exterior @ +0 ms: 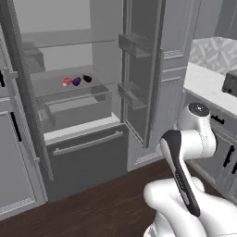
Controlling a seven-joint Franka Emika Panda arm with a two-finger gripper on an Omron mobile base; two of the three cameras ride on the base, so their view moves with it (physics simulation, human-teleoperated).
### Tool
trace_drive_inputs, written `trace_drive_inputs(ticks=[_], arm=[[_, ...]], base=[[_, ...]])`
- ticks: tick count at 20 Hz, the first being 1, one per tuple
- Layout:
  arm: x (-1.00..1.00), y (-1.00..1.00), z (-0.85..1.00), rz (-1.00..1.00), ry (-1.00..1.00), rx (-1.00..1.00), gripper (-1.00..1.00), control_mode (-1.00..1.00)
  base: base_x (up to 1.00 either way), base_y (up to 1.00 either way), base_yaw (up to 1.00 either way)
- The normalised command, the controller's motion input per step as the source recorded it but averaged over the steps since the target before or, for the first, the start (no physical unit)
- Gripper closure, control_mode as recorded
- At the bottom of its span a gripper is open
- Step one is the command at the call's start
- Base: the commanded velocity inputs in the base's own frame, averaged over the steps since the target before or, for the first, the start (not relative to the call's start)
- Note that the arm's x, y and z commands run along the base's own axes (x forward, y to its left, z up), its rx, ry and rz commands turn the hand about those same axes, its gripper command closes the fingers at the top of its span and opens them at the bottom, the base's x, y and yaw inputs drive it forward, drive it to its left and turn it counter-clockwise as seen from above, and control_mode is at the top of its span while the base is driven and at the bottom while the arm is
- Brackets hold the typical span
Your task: Place one eggplant and one steak in each tupperware on the nearby counter, to pack two identical lunches.
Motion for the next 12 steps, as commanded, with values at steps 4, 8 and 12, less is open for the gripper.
trace_drive_inputs(ticks=[4, 8, 12], arm=[[0.00, 0.00, 0.00, 0.00, 0.00, 0.00, -1.00, 1.00], [0.00, 0.00, 0.00, 0.00, 0.00, 0.00, -1.00, 1.00], [0.00, 0.00, 0.00, 0.00, 0.00, 0.00, -1.00, 1.00]], base=[[0.15, 0.85, 0.49], [0.64, -0.18, 0.38], [0.82, -0.72, 0.30]])
